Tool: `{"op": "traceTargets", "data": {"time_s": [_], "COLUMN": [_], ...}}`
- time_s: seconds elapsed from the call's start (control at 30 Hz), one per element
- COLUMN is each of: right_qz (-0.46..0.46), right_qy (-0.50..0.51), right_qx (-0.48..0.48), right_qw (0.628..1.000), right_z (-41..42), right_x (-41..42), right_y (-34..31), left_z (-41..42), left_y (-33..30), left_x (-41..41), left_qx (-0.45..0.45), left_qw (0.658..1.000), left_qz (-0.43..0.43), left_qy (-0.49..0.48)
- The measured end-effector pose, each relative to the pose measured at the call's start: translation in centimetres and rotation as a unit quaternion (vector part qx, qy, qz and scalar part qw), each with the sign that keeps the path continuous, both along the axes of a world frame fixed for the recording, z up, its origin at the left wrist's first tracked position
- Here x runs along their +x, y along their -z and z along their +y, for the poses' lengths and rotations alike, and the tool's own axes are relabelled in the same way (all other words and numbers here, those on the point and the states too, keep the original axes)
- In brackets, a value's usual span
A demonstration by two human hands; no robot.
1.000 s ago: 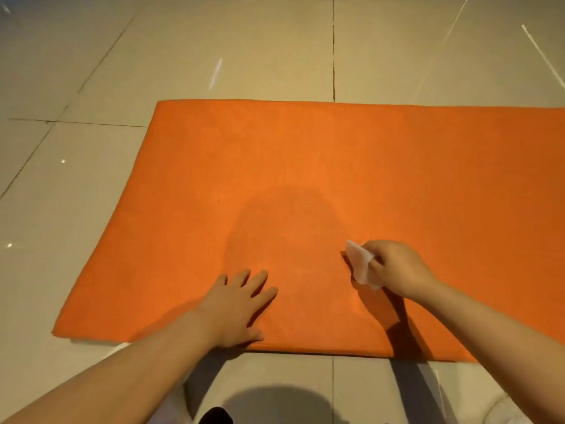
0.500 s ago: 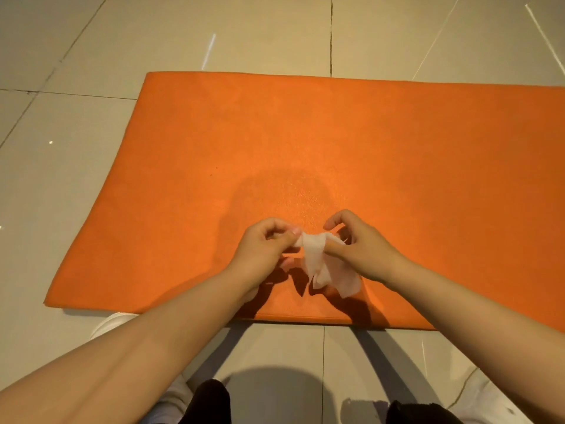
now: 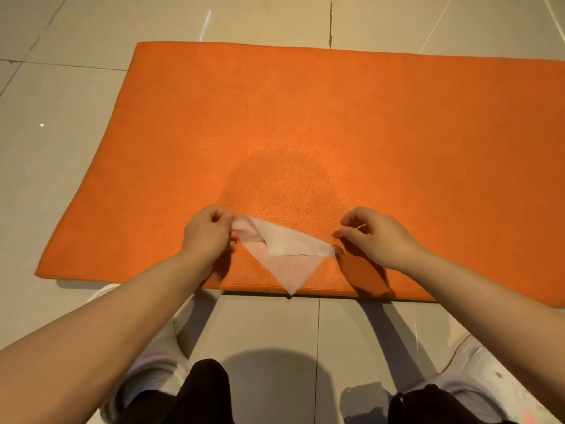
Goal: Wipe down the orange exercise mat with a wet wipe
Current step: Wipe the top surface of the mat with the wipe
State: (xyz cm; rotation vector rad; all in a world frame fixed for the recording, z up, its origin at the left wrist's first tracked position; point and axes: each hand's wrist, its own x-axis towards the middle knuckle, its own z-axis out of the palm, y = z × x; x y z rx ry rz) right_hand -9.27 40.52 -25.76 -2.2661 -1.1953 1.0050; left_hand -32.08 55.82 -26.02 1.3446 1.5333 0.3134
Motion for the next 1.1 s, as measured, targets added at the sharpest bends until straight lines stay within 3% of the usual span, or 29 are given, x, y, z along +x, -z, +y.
{"op": "traceTargets", "data": {"time_s": [0.1,0.17,0.23,0.37,0.5,0.57,0.67,0.8,0.9,1.1], "right_qz": [-0.126,-0.176,-0.239,-0.299,-0.306,-0.330,-0.383,-0.406,-0.409,-0.466], "right_qy": [-0.137,-0.210,-0.258,-0.284,-0.300,-0.300,-0.199,-0.150,-0.115,-0.060], "right_qx": [-0.028,-0.046,-0.069,-0.085,-0.056,-0.003,0.089,0.071,0.109,0.199], "right_qw": [0.982,0.961,0.934,0.907,0.902,0.895,0.898,0.899,0.899,0.860], "right_z": [-3.0,-5.7,-8.2,-9.7,-9.3,-10.0,-12.0,-13.2,-12.6,-13.2], "right_x": [1.2,1.0,0.6,0.6,1.8,2.1,1.9,2.1,2.9,4.2], "right_y": [1.6,2.5,3.6,4.6,3.3,2.2,0.8,0.1,-2.0,-9.2], "left_z": [1.8,1.4,-0.2,-4.0,-5.2,-4.4,-3.0,-2.4,-2.3,-3.8], "left_y": [0.8,0.8,1.2,3.6,4.2,3.8,2.4,-0.2,-1.7,-6.3], "left_x": [-2.1,-2.6,-2.4,-1.5,-2.1,-2.6,-3.3,-2.8,-2.0,-0.4], "left_qx": [0.167,0.233,0.279,0.290,0.303,0.325,0.378,0.426,0.460,0.562], "left_qw": [0.963,0.928,0.871,0.721,0.662,0.648,0.646,0.627,0.638,0.658], "left_qz": [0.173,0.183,0.166,0.184,0.239,0.262,0.252,0.234,0.195,0.081], "left_qy": [0.123,0.225,0.369,0.601,0.642,0.637,0.613,0.608,0.586,0.494]}}
